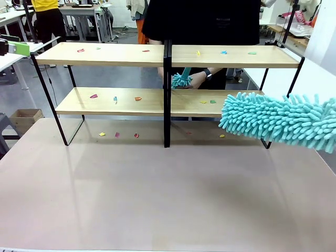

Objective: Clean the shelves.
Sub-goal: Pick up the Duster when the human hands it over, then clean a randomly selected level of the Shelf with the Duster.

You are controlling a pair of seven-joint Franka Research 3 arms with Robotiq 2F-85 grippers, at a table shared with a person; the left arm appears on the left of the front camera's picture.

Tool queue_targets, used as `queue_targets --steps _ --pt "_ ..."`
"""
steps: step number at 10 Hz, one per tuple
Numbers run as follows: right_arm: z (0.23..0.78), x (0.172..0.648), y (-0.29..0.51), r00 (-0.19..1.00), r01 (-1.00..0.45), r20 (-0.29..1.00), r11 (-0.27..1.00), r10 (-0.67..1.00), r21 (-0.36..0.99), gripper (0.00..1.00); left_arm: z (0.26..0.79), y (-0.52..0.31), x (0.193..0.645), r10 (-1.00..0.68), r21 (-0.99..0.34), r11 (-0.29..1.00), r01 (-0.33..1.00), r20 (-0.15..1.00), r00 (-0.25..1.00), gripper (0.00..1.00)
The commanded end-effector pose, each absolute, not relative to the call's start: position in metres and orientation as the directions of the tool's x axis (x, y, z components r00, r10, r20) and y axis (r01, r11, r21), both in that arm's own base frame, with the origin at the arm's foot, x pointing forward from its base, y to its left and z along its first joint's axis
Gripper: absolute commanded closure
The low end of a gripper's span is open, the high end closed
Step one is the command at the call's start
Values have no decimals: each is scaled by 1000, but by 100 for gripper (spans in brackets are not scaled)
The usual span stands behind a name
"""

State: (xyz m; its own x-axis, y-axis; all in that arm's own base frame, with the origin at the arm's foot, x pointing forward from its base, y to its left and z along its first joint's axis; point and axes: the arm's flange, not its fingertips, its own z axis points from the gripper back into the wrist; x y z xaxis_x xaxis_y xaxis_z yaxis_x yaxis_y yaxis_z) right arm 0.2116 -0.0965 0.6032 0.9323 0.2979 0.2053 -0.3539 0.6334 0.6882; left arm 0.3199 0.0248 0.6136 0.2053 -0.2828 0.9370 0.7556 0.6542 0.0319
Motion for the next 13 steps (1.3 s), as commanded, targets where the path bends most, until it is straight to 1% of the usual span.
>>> queue_targets --steps 1,13 --pt "606 210 -96 930 -358 207 627 303 692 100 612 24 321 -282 28 652 758 937 208 0" --pt "606 210 -96 930 -358 207 627 303 692 100 612 24 321 -282 28 652 758 937 208 0"
